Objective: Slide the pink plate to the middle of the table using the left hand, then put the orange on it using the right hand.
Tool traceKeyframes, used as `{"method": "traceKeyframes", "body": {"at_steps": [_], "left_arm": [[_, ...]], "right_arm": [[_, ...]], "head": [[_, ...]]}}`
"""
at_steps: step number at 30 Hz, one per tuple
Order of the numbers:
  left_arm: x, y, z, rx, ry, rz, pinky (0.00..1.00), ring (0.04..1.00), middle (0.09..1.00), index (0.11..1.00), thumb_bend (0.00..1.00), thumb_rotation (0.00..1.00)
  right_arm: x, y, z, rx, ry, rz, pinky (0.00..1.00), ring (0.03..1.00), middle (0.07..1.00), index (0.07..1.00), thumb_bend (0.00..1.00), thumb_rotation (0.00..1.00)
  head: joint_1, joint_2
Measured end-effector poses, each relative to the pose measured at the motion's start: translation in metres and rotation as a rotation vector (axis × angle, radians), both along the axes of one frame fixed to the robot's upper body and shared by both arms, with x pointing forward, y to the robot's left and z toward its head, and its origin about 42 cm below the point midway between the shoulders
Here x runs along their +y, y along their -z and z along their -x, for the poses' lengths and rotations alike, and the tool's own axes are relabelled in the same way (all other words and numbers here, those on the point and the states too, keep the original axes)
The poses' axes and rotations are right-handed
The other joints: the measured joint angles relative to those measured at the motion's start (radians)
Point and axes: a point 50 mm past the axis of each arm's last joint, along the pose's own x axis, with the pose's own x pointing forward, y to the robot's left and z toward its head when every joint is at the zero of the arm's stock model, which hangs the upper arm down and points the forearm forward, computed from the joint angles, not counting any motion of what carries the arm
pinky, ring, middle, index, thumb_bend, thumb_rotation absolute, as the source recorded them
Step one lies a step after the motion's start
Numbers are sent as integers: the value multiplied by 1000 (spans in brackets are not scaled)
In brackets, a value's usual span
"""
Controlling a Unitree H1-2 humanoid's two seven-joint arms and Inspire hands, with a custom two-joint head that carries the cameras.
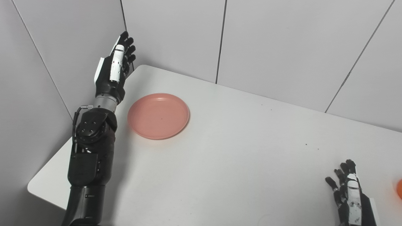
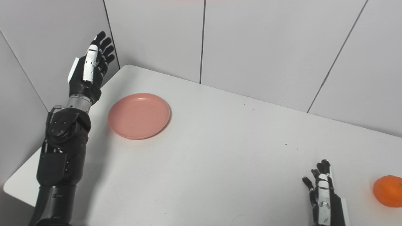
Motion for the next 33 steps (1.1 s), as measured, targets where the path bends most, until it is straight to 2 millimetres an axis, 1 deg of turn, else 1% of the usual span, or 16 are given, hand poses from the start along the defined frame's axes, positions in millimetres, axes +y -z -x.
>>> {"method": "traceKeyframes", "body": {"at_steps": [3,7,11,14,19,27,30,33], "left_arm": [[9,7,3,22,-1,19,982,971,973,958,358,1000],[17,18,5,55,-14,41,967,953,953,932,336,1000],[21,26,7,82,-30,53,960,952,951,927,306,1000],[26,32,8,102,-43,60,973,959,952,931,324,1000],[33,40,9,133,-45,82,981,959,954,941,298,1000],[43,69,15,222,-48,124,980,961,956,949,287,1000],[44,71,17,225,-51,128,992,969,963,954,292,1000],[45,72,17,224,-47,146,982,967,960,951,289,1000]], "right_arm": [[-1,0,0,0,0,6,1000,1000,1000,1000,29,1000],[-1,0,0,1,1,8,1000,1000,1000,1000,26,1000],[-1,-1,0,2,0,8,1000,1000,1000,1000,20,1000],[-1,-1,0,3,0,7,1000,1000,1000,1000,19,1000],[-1,-1,0,3,-1,7,1000,1000,1000,1000,3,1000],[0,-2,0,3,0,5,1000,1000,1000,1000,2,1000],[0,-2,1,2,-1,4,1000,1000,1000,1000,6,1000],[0,-2,1,2,-2,5,1000,1000,1000,1000,15,1000]], "head": [[3,-3],[5,-5],[8,-3],[6,-3],[6,-5],[8,-3],[11,-3],[12,-3]]}}
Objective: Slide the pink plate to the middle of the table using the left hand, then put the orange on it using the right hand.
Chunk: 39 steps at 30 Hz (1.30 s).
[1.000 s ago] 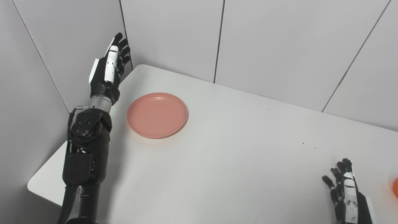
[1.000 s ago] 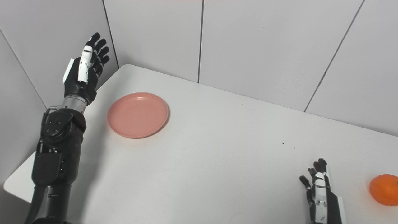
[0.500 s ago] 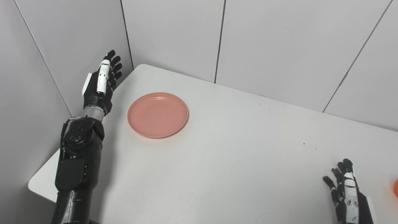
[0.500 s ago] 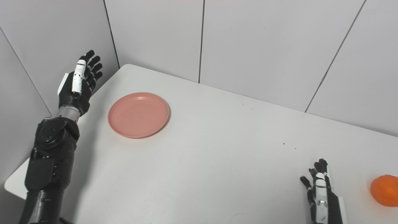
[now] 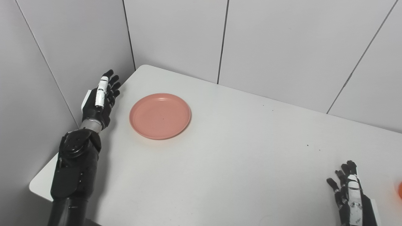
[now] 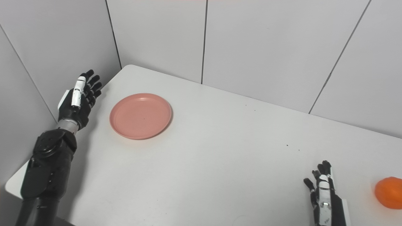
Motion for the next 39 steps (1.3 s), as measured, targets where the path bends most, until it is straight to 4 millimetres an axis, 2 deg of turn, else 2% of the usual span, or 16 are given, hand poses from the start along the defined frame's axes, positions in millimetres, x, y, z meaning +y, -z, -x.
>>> {"method": "traceKeyframes", "body": {"at_steps": [15,27,30,39], "left_arm": [[3,27,1,68,26,27,998,973,971,964,283,1000],[6,43,-3,68,65,55,999,969,966,947,406,1000],[6,44,-5,71,74,58,967,952,951,938,362,1000],[-1,43,-17,63,101,83,954,940,942,941,349,1000]], "right_arm": [[0,-2,1,6,0,3,1000,1000,1000,1000,1,1000],[0,-5,2,20,-1,3,1000,1000,1000,1000,0,1000],[0,-4,2,20,-1,2,1000,1000,1000,1000,0,1000],[0,-4,3,20,-1,1,1000,1000,1000,1000,0,1000]], "head": [[3,5],[2,9],[0,9],[-3,9]]}}
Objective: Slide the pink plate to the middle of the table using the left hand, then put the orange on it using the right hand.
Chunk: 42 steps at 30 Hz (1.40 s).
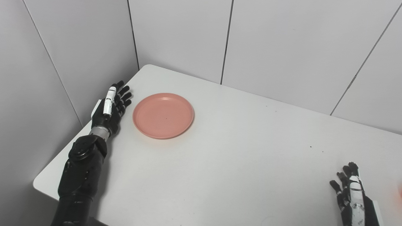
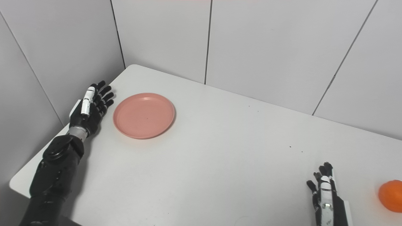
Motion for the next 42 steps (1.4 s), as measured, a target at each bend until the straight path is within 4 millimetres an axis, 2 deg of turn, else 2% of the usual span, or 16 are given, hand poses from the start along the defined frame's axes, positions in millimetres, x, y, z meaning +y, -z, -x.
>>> {"method": "traceKeyframes", "body": {"at_steps": [5,10,17,29,36,42], "left_arm": [[-10,-3,-6,8,34,31,952,946,951,949,359,1000],[-23,-3,-11,18,56,47,928,921,927,920,321,1000],[-41,-4,-15,24,100,65,916,925,932,926,299,983],[-64,-3,-20,22,150,104,935,932,934,921,346,1000],[-81,-3,-25,30,176,132,941,933,938,929,314,1000],[-98,-4,-32,35,204,157,938,936,937,928,336,1000]], "right_arm": [[0,0,0,0,1,2,1000,1000,1000,1000,0,1000],[1,0,0,0,3,3,1000,1000,1000,1000,0,1000],[2,-3,1,4,2,0,1000,1000,1000,1000,0,1000],[1,-4,2,10,0,6,1000,1000,1000,1000,15,1000],[2,-4,2,10,1,0,1000,1000,1000,1000,12,1000],[3,-5,3,12,-1,8,1000,1000,1000,1000,20,1000]], "head": [[0,2],[0,6],[-3,12],[-12,20],[-21,31],[-29,43]]}}
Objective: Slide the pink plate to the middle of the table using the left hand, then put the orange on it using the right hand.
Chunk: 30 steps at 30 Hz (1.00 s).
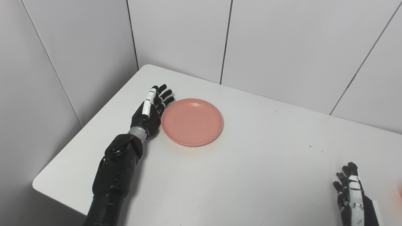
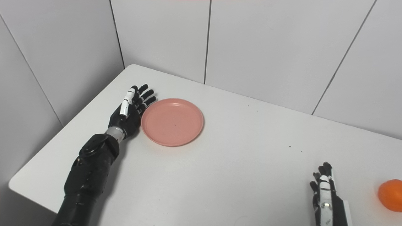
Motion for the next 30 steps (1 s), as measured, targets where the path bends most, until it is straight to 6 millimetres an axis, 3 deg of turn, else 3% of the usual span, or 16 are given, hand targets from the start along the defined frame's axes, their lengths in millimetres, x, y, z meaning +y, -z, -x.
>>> {"method": "traceKeyframes", "body": {"at_steps": [13,30], "left_arm": [[-43,0,-11,8,82,23,929,930,932,922,339,1000],[-82,5,-13,0,200,29,924,921,931,924,357,1000]], "right_arm": [[-2,1,-1,2,-1,-4,1000,1000,1000,1000,58,1000],[-3,6,-5,-15,5,-3,1000,1000,1000,1000,148,1000]], "head": [[-20,26],[-80,66]]}}
